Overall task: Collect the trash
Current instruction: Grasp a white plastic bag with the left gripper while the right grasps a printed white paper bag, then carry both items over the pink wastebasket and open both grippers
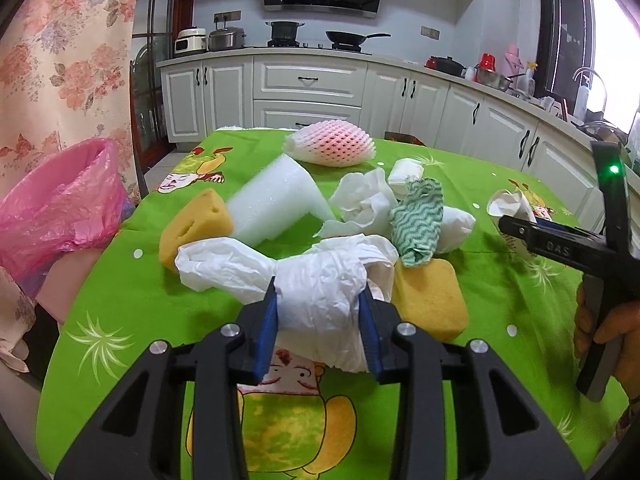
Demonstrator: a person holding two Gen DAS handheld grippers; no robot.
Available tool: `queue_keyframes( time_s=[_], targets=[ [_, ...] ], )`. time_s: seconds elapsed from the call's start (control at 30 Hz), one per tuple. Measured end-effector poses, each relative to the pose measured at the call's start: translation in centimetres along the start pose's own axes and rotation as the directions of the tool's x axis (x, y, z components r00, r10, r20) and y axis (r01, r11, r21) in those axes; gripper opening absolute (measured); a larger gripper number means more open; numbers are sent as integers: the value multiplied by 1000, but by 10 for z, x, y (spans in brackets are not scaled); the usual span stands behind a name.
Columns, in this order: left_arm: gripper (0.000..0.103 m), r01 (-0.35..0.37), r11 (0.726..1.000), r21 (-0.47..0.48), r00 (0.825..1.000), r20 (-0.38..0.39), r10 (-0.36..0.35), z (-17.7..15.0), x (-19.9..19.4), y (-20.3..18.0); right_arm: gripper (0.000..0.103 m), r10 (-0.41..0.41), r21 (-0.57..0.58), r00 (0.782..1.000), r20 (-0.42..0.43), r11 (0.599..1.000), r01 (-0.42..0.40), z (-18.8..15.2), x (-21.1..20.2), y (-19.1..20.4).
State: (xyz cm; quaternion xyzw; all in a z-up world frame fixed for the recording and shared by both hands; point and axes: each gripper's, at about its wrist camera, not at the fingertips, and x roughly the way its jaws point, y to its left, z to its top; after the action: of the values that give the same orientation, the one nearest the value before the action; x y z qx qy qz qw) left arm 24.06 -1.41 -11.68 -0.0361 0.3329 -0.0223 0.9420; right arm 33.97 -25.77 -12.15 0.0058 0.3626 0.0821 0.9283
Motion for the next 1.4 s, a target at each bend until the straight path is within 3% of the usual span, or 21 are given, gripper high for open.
queue_keyframes(
  time_s=[0.37, 0.77, 1.4],
  targets=[
    [35, 5, 1000, -7, 1000, 31, -5, -3, -21, 5, 64, 61, -33, 997, 44, 998, -60, -25, -50, 25],
    [35, -28, 999, -34, 997, 71, 30, -15, -61, 32, 64, 155, -106, 985, 81, 984, -146, -39, -90, 78],
    [35, -117, 992, -44, 981, 148, 123, -28, -114, 74, 64, 302, -280, 951, 61, 920, -274, -42, -107, 176]
  ],
)
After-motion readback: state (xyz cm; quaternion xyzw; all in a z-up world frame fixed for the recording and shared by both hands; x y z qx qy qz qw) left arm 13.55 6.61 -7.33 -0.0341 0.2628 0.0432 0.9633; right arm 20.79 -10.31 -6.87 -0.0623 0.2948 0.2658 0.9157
